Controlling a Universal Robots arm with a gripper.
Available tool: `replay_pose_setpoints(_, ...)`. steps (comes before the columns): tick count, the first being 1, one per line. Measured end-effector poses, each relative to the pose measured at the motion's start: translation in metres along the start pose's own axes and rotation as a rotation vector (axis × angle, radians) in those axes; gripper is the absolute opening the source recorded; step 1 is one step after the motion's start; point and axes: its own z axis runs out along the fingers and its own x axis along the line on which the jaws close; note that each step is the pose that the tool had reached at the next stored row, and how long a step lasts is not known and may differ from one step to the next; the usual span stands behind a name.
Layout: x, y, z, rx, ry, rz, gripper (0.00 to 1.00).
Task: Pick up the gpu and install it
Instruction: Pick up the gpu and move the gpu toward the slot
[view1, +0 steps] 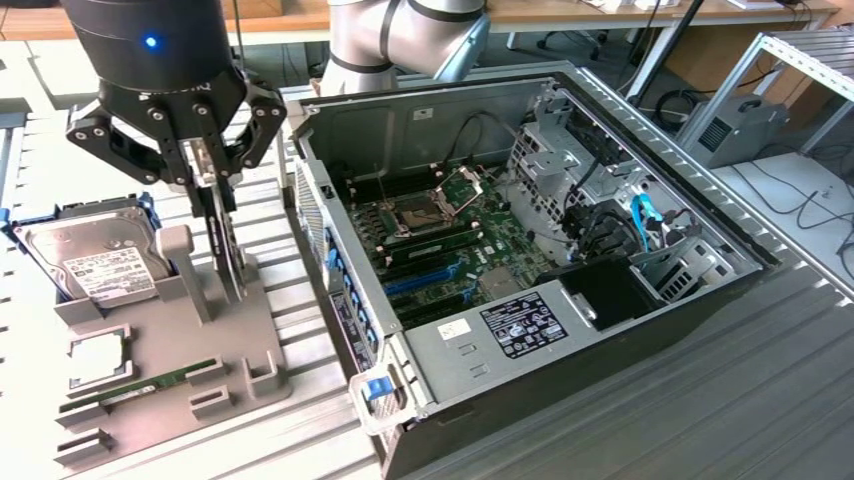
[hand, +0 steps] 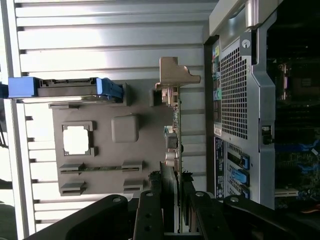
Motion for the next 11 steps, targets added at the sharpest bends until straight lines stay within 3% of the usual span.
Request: replay_pose_setpoints(11, -0.0002, 0.0000, -0.0061, 0.0000, 0.0000, 0.000, 0.27)
